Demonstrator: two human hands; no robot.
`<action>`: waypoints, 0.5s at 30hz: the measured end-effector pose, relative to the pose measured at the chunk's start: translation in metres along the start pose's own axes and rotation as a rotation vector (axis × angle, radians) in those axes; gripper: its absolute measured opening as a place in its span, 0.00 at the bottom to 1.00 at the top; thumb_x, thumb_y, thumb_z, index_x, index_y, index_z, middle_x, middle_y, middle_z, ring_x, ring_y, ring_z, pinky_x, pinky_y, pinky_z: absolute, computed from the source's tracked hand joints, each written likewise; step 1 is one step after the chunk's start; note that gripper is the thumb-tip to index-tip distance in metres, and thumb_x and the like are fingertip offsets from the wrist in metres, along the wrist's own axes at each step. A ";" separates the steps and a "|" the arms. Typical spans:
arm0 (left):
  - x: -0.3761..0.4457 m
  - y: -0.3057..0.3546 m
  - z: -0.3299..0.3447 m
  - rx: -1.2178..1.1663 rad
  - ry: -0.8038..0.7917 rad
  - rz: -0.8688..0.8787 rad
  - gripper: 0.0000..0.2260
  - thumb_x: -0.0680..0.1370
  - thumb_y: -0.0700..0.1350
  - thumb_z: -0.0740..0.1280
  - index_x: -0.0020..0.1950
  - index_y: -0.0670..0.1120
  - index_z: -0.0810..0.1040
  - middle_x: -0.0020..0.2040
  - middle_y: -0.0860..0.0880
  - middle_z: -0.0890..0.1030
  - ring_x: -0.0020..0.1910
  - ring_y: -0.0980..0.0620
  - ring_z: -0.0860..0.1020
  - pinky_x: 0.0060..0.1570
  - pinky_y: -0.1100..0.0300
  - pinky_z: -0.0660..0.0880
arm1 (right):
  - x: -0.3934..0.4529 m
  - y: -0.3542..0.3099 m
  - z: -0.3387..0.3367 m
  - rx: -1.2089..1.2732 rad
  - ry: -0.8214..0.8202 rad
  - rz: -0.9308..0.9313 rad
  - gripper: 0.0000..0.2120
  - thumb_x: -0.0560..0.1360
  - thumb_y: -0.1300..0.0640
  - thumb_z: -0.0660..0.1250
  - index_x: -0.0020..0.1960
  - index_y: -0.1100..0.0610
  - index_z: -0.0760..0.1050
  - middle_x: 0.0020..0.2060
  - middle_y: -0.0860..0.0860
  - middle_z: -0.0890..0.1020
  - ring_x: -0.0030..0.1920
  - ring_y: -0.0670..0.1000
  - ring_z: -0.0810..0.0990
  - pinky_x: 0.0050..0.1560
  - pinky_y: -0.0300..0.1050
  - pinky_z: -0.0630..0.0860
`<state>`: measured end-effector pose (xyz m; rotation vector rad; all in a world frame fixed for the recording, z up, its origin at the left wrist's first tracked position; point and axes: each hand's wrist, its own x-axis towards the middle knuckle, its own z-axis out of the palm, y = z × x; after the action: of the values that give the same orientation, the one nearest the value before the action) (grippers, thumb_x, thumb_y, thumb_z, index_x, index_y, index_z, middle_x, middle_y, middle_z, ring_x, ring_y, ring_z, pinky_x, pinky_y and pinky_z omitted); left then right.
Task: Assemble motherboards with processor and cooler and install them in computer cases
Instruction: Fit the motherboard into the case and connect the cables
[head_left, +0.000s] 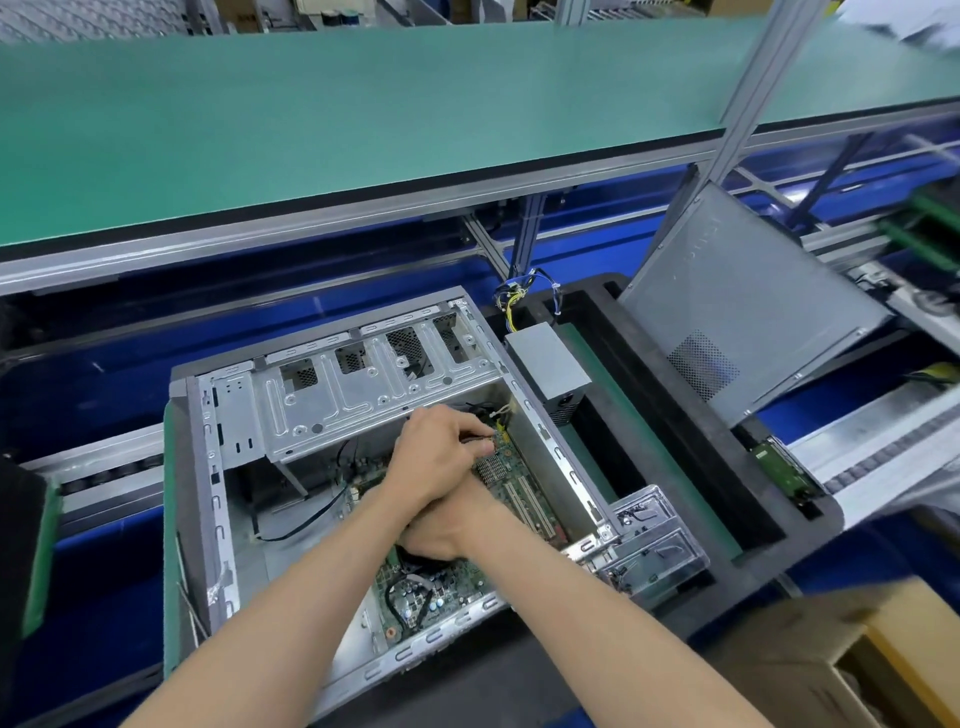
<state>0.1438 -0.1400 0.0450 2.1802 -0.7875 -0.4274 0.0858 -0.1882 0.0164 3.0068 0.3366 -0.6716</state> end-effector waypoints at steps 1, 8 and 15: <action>0.005 0.003 0.001 0.017 -0.038 0.031 0.06 0.74 0.47 0.76 0.50 0.52 0.88 0.46 0.56 0.86 0.48 0.57 0.82 0.57 0.53 0.78 | 0.001 -0.001 0.002 -0.019 -0.009 -0.008 0.28 0.83 0.43 0.47 0.78 0.53 0.63 0.75 0.56 0.70 0.73 0.61 0.65 0.73 0.61 0.59; 0.031 0.015 0.017 0.113 -0.267 0.147 0.07 0.73 0.50 0.77 0.49 0.51 0.88 0.41 0.58 0.85 0.41 0.64 0.79 0.50 0.62 0.77 | -0.014 -0.009 -0.006 0.218 -0.081 0.073 0.29 0.84 0.43 0.47 0.77 0.60 0.64 0.74 0.60 0.70 0.72 0.63 0.68 0.72 0.61 0.64; 0.047 0.001 0.021 0.195 -0.325 0.154 0.08 0.74 0.48 0.77 0.51 0.48 0.87 0.47 0.53 0.86 0.47 0.56 0.82 0.52 0.61 0.77 | -0.040 0.002 -0.010 0.475 0.074 0.315 0.19 0.83 0.50 0.59 0.61 0.64 0.77 0.58 0.65 0.80 0.59 0.66 0.77 0.56 0.57 0.73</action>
<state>0.1677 -0.1829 0.0296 2.2362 -1.2108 -0.6591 0.0548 -0.1969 0.0421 3.4118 -0.3427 -0.6915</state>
